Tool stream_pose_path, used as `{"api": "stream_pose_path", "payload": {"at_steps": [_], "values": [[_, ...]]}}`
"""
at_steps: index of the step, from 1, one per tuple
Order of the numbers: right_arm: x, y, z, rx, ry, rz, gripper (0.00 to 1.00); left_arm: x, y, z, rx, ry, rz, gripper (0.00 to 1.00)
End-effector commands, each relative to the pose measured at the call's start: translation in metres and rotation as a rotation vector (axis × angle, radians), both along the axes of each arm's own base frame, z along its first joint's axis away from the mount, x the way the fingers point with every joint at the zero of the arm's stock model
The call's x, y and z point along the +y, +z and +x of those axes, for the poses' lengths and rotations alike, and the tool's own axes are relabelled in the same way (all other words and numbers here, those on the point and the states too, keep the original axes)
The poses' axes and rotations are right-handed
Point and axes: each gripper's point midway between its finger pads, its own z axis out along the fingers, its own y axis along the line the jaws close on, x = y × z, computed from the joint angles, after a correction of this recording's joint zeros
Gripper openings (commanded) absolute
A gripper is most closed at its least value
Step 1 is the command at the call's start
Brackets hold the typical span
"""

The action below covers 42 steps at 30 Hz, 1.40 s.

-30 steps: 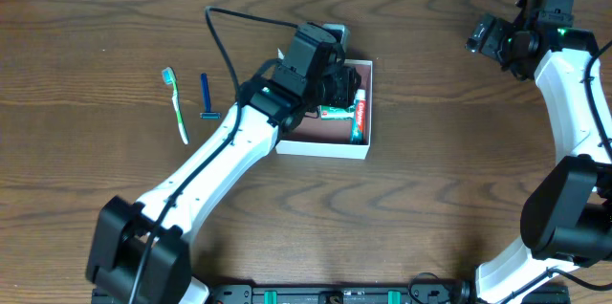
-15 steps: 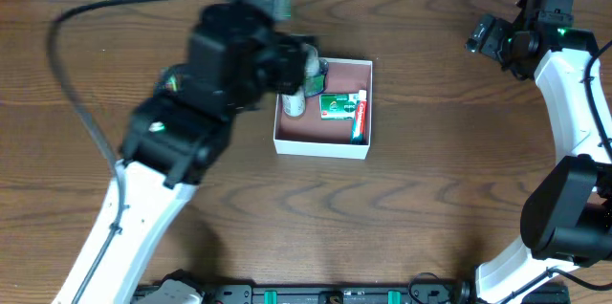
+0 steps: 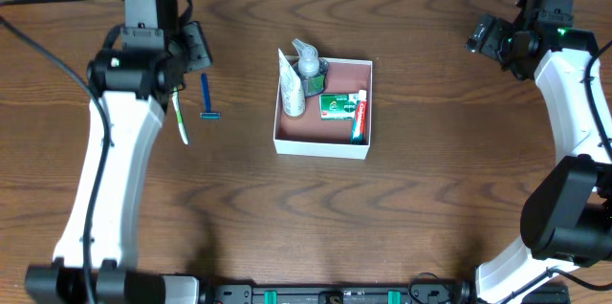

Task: Pack container
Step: 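Open the left gripper and withdraw toward the toothbrush, then lower the left gripper onto the green toothbrush handle and grasp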

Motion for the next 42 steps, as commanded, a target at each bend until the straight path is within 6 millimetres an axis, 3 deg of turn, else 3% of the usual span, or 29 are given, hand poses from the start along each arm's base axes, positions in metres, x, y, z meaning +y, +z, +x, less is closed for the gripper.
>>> {"api": "stream_pose_path", "payload": {"at_steps": [1, 7, 14, 19, 23, 30, 42], "values": [[0.000, 0.001, 0.003, -0.003, -0.013, 0.000, 0.99, 0.031, -0.033, 0.004, 0.095, 0.087, 0.022, 0.60], [0.000, 0.001, 0.003, -0.003, -0.013, 0.000, 0.99, 0.056, -0.087, -0.004, 0.273, 0.155, 0.013, 0.60], [0.000, 0.001, 0.003, -0.003, -0.013, 0.000, 0.99, 0.058, -0.146, -0.013, 0.458, 0.159, 0.013, 0.60], [0.000, 0.001, 0.003, -0.003, -0.013, 0.000, 0.99, 0.058, -0.176, -0.014, 0.531, 0.158, 0.010, 0.60], [0.000, 0.001, 0.003, -0.003, -0.013, 0.000, 0.99, 0.065, -0.190, -0.013, 0.551, 0.174, 0.003, 0.61], [0.000, 0.001, 0.003, -0.003, -0.013, 0.000, 0.99, 0.063, -0.213, -0.008, 0.553, 0.154, -0.160, 0.60], [0.000, 0.001, 0.003, -0.003, -0.013, 0.000, 0.99, 0.061, -0.233, -0.011, 0.594, 0.040, -0.133, 0.60]]}}
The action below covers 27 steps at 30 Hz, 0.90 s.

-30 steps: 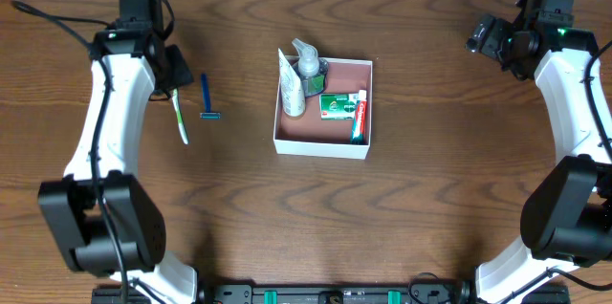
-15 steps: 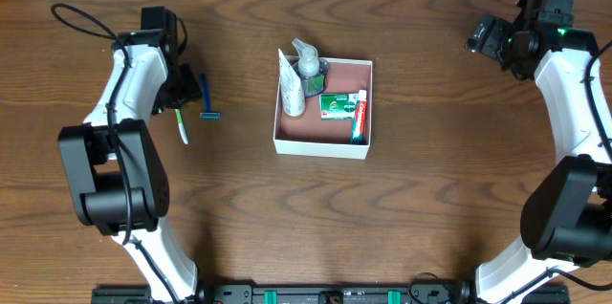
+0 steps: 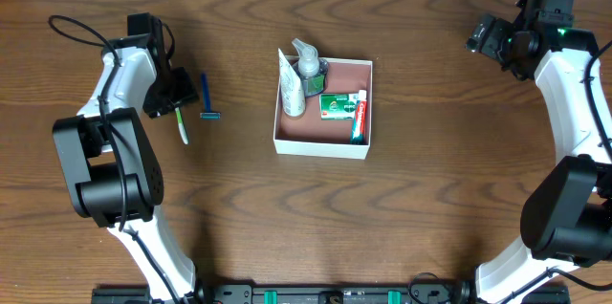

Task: Pack container
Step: 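Lower the left gripper onto the green toothbrush handle and grasp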

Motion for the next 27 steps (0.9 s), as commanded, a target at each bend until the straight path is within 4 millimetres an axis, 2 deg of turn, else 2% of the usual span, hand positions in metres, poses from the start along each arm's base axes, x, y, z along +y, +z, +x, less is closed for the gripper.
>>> {"api": "stream_pose_path", "payload": {"at_steps": [1, 13, 27], "values": [[0.000, 0.001, 0.003, -0.004, -0.013, 0.000, 0.99, -0.002, -0.014, -0.008, 0.034, -0.046, -0.013, 0.60], [0.000, 0.001, 0.003, -0.004, -0.013, 0.000, 0.99, 0.006, -0.018, -0.001, 0.002, -0.040, 0.000, 0.60], [0.000, 0.001, 0.003, -0.004, -0.013, -0.001, 0.99, 0.005, -0.035, -0.006, -0.012, -0.043, 0.004, 0.58]]}}
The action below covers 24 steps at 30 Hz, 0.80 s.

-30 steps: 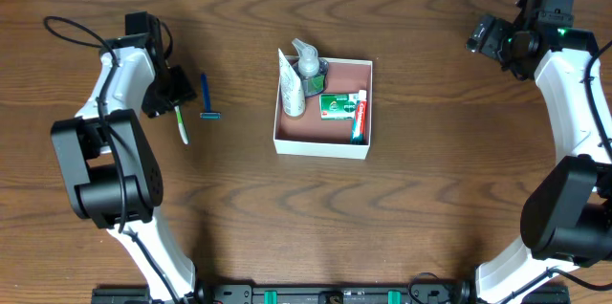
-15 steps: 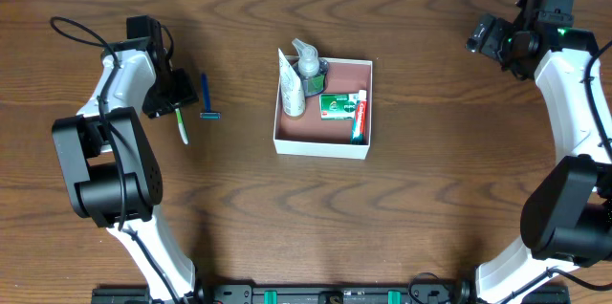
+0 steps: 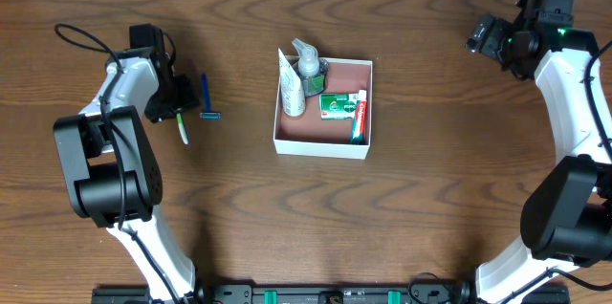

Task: Pack container
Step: 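Lower the left gripper onto the green toothbrush handle and grasp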

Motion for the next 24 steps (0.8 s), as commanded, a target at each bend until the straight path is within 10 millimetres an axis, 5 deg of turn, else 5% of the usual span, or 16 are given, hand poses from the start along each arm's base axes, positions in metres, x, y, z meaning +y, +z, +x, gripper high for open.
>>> {"api": "stream_pose_path", "payload": {"at_steps": [1, 6, 17, 20, 24], "values": [[0.000, 0.001, 0.003, -0.003, -0.013, 0.000, 0.99, 0.002, -0.013, -0.006, 0.026, -0.007, -0.003, 0.52], [0.000, 0.001, 0.003, -0.003, -0.013, 0.000, 0.99, 0.002, -0.012, -0.004, 0.018, -0.006, -0.002, 0.19], [0.000, 0.001, 0.003, -0.003, -0.013, 0.000, 0.99, 0.000, -0.007, -0.012, 0.055, 0.021, -0.012, 0.07], [0.000, 0.001, 0.003, -0.003, -0.013, 0.000, 0.99, 0.000, 0.013, -0.007, 0.034, 0.025, -0.014, 0.06], [0.000, 0.001, 0.003, -0.003, -0.013, 0.000, 0.99, 0.001, 0.063, 0.007, -0.078, 0.025, -0.003, 0.06]]}}
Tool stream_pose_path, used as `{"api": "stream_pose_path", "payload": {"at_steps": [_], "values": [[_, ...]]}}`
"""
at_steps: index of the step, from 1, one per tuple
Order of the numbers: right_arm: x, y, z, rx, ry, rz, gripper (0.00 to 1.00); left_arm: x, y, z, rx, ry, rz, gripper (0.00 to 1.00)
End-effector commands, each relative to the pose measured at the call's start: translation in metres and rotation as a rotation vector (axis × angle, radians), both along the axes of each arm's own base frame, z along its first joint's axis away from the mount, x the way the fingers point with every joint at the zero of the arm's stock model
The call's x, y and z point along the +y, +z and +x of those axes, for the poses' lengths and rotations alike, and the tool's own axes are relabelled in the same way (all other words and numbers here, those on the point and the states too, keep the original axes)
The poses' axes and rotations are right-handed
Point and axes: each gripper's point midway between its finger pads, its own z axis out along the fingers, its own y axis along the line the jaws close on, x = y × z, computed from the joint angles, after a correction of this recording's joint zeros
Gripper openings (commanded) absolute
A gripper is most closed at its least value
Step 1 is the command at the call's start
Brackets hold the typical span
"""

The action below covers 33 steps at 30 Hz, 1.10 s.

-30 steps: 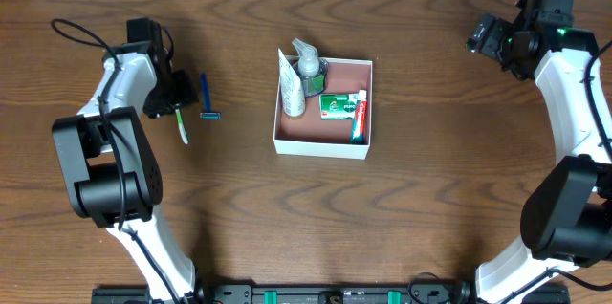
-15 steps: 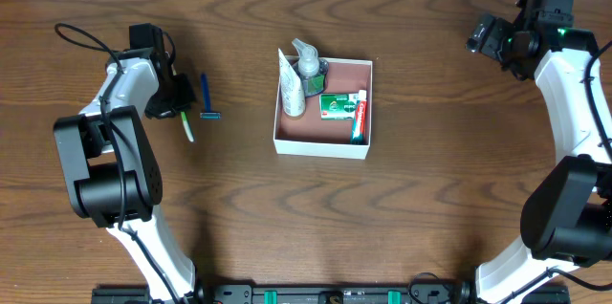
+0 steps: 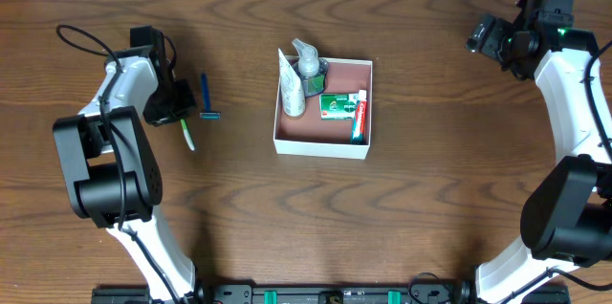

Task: Pack container
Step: 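Lower the left gripper onto the green toothbrush handle and grasp, then carry the toothbrush into the box and lay it down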

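Note:
A white open box (image 3: pixel 321 145) stands mid-table, holding a white tube, a pump bottle (image 3: pixel 308 63), a green carton (image 3: pixel 335 105) and a toothpaste tube (image 3: pixel 360 117). Left of it lie a blue razor (image 3: pixel 206 99) and a green-and-white toothbrush (image 3: pixel 188 136). My left gripper (image 3: pixel 176 110) is down at the toothbrush's upper end, beside the razor. The wrist hides its fingers, so whether they grip the brush is unclear. My right gripper (image 3: pixel 476 38) hangs far off at the back right with nothing near it.
A black cable (image 3: pixel 81 36) loops over the table behind the left arm. The left arm's base and the right arm's base stand near the front edge. Bare wood lies between the razor and the box.
The toothbrush has shifted a little toward the front and right, and lies at a slightly different angle. My left gripper has edged down over its upper end. The right arm is unchanged.
My left gripper first hung high behind the razor and toothbrush. Then the arm had folded down, with the gripper low at the toothbrush's upper end. It stayed there, and now the toothbrush has shifted slightly. The box contents, razor and right arm have not changed.

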Motion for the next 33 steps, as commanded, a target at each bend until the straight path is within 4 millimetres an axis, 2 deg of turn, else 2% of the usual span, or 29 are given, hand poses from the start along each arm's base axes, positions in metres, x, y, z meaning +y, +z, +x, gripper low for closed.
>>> {"api": "stream_pose_path", "payload": {"at_steps": [1, 3, 4, 8, 11, 15, 18, 25, 28, 33], "values": [[0.000, 0.001, 0.003, -0.003, -0.013, 0.000, 0.99, 0.006, 0.072, 0.028, -0.189, 0.019, 0.024, 0.06], [0.000, 0.001, 0.003, -0.003, -0.013, 0.000, 0.99, 0.004, 0.103, 0.032, -0.264, 0.015, 0.024, 0.06], [0.000, 0.001, 0.003, -0.003, -0.013, 0.000, 0.99, 0.000, 0.128, 0.033, -0.324, 0.008, 0.009, 0.06], [0.000, 0.001, 0.003, -0.003, -0.013, 0.000, 0.99, -0.018, 0.189, 0.028, -0.479, -0.027, -0.046, 0.06], [0.000, 0.001, 0.003, -0.003, -0.013, 0.000, 0.99, -0.043, 0.231, 0.017, -0.586, -0.084, -0.102, 0.06], [0.000, 0.001, 0.003, -0.003, -0.013, 0.000, 0.99, -0.090, 0.270, 0.001, -0.675, -0.176, -0.191, 0.06], [0.000, 0.001, 0.003, -0.003, -0.013, 0.000, 0.98, -0.125, 0.282, -0.008, -0.697, -0.241, -0.230, 0.06], [0.000, 0.001, 0.003, -0.003, -0.013, 0.000, 0.99, -0.215, 0.290, -0.029, -0.704, -0.455, -0.320, 0.06], [0.000, 0.001, 0.003, -0.003, -0.013, 0.000, 0.99, -0.238, 0.297, -0.033, -0.729, -0.501, -0.347, 0.06], [0.000, 0.001, 0.003, -0.003, -0.013, 0.000, 0.99, -0.262, 0.297, -0.043, -0.709, -0.492, -0.406, 0.06]]}}
